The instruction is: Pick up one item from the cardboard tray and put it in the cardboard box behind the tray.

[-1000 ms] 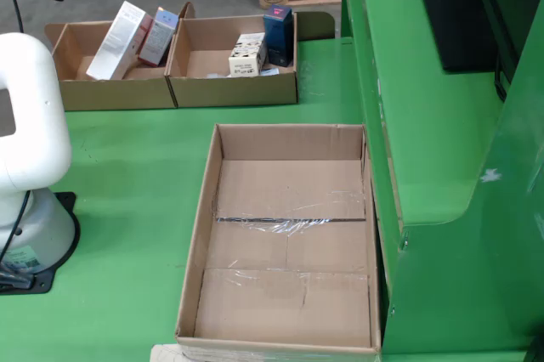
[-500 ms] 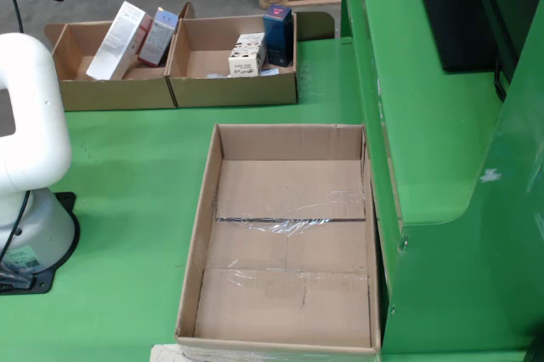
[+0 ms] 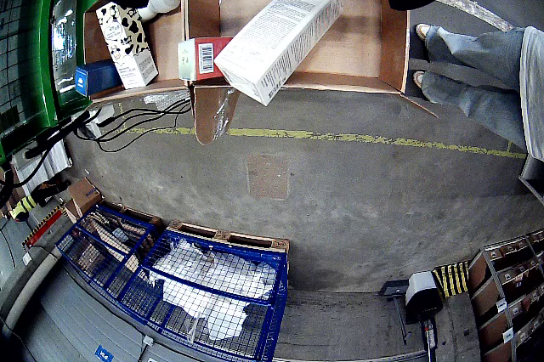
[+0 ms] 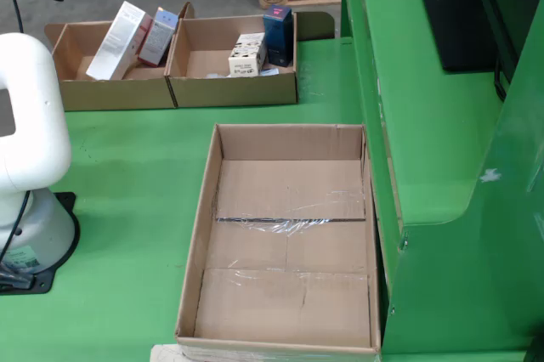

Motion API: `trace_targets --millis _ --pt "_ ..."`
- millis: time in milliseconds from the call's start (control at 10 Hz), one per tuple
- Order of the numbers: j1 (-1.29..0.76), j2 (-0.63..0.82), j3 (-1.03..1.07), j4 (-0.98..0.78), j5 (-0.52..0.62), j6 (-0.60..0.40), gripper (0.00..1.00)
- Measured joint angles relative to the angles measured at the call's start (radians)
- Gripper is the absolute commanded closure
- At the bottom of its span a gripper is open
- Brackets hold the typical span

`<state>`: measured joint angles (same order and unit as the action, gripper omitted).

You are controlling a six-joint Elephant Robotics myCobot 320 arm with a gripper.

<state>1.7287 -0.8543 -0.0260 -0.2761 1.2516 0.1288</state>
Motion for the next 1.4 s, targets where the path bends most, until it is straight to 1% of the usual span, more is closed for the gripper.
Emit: trace_targets --millis 500,600,800,900,1100,1200,1300,1400 --pt "-0.003 0.0 0.0 -0.003 0.0 0.0 0.0" --pt "-0.025 0.021 0.0 -0.037 0.009 -0.011 0.0" --pt "-0.1 0.123 0.0 -0.132 0.045 -0.035 0.0" --pt "-0.13 0.163 0.0 -0.173 0.045 -0.031 0.0" --pt "-0.167 0.202 0.003 -0.271 0.066 -0.046 0.0" --pt "-0.215 0.261 0.003 -0.311 0.068 -0.043 0.0" --pt "-0.27 0.316 0.005 -0.367 0.075 -0.092 0.0" --pt "-0.311 0.356 0.005 -0.408 0.084 -0.115 0.0"
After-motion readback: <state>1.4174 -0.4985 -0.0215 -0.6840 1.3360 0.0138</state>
